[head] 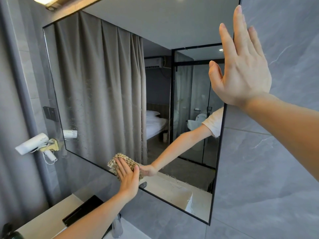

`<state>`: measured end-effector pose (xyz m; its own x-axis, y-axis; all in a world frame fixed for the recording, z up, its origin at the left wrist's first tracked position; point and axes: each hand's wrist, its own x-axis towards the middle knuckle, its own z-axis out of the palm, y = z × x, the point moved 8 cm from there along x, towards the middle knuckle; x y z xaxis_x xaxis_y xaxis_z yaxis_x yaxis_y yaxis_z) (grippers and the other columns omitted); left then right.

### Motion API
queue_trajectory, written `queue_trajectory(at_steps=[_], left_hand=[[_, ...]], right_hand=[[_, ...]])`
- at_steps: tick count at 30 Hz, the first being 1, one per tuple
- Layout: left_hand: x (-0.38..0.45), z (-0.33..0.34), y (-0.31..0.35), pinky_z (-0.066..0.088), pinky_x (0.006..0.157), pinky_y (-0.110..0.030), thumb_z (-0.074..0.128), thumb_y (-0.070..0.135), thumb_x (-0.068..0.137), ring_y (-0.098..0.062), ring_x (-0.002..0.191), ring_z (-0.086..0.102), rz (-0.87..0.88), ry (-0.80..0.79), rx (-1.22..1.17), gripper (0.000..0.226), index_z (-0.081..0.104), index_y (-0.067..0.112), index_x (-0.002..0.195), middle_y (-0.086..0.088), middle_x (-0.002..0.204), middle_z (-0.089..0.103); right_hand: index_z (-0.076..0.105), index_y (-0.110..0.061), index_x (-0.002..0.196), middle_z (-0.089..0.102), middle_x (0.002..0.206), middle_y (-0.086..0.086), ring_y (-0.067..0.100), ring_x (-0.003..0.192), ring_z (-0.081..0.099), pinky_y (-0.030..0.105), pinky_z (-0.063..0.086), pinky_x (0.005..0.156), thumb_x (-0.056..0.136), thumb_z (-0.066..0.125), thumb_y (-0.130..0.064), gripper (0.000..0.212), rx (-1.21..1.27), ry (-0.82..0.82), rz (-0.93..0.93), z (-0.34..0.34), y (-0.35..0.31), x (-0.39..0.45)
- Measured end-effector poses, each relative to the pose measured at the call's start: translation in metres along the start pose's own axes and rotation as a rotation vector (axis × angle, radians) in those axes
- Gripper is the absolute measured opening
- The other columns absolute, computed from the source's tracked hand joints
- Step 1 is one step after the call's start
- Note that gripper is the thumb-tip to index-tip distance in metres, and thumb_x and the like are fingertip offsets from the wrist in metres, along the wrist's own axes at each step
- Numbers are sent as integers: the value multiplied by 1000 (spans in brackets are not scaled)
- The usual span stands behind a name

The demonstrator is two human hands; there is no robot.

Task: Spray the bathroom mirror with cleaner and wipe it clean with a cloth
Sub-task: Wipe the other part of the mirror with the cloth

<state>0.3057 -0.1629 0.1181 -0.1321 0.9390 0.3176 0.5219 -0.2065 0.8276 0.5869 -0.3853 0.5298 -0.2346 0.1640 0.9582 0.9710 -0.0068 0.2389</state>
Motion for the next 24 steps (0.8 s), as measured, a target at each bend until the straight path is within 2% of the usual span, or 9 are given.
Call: queue_trajectory(at_steps=[3, 6, 9, 10, 13, 15, 19, 21, 24], left_hand=[[-13, -2, 43, -22, 127, -45, 10, 70, 94, -21, 154, -39, 158, -14, 121, 87, -46, 29, 147, 5, 158, -54], [-46, 7, 113, -24, 125, -49, 14, 64, 104, -22, 152, -42, 391, 10, 262, 87, -48, 23, 150, 3, 161, -51], [-97, 41, 172, -32, 121, -53, 20, 59, 107, -28, 151, -44, 643, -110, 396, 86, -45, 23, 153, -3, 163, -48], [-115, 55, 182, -29, 122, -55, 18, 61, 107, -31, 154, -40, 752, -131, 453, 85, -42, 24, 155, -3, 166, -44], [-160, 100, 183, -4, 124, -65, 27, 59, 108, -42, 160, 0, 1048, -54, 609, 83, -14, 17, 167, -10, 176, -18], [-170, 109, 181, -1, 125, -65, 38, 56, 105, -42, 159, 10, 1106, 9, 623, 87, -8, 17, 168, -7, 177, -13], [-155, 94, 178, -6, 129, -60, 41, 57, 104, -35, 155, 24, 1217, 50, 634, 80, 11, 23, 169, 4, 176, 0], [-131, 83, 166, -5, 130, -60, 35, 57, 106, -36, 156, 24, 1200, 41, 635, 81, 1, 22, 170, 2, 177, -3], [-76, 49, 138, 9, 125, -61, 20, 55, 109, -37, 161, 6, 995, 81, 628, 77, -14, 17, 167, -7, 176, -18]], right_hand=[[23, -3, 165, 4, 176, 24, 36, 164, 12, 47, 10, 134, 106, 42, -33, 68, 0, -2, -2, 0, -1, 0], [23, -3, 165, 4, 176, 25, 36, 164, 12, 48, 10, 134, 106, 41, -32, 68, -2, -1, -1, -1, -1, 1], [23, -3, 165, 3, 176, 25, 35, 164, 11, 48, 11, 134, 105, 42, -31, 69, 1, -7, 5, -1, -1, 0], [23, -3, 165, 3, 176, 24, 35, 165, 10, 47, 10, 134, 105, 42, -31, 69, 3, -9, 5, -1, -1, 0], [22, -3, 165, 3, 176, 24, 35, 165, 8, 46, 9, 135, 105, 42, -31, 69, 2, -14, 2, -1, 0, 0], [22, -3, 165, 3, 176, 24, 35, 165, 8, 45, 8, 135, 105, 42, -30, 69, 3, -17, 2, -2, 0, 0], [24, -2, 165, 4, 176, 25, 36, 165, 9, 46, 9, 134, 104, 42, -28, 69, 11, -16, -1, -2, -1, 0], [24, -2, 165, 5, 175, 25, 36, 164, 10, 46, 9, 134, 104, 42, -28, 68, 14, -11, -1, -2, 0, 0], [24, -2, 165, 6, 175, 26, 36, 164, 12, 47, 10, 134, 104, 40, -29, 69, 5, -9, -2, -2, 0, 0]])
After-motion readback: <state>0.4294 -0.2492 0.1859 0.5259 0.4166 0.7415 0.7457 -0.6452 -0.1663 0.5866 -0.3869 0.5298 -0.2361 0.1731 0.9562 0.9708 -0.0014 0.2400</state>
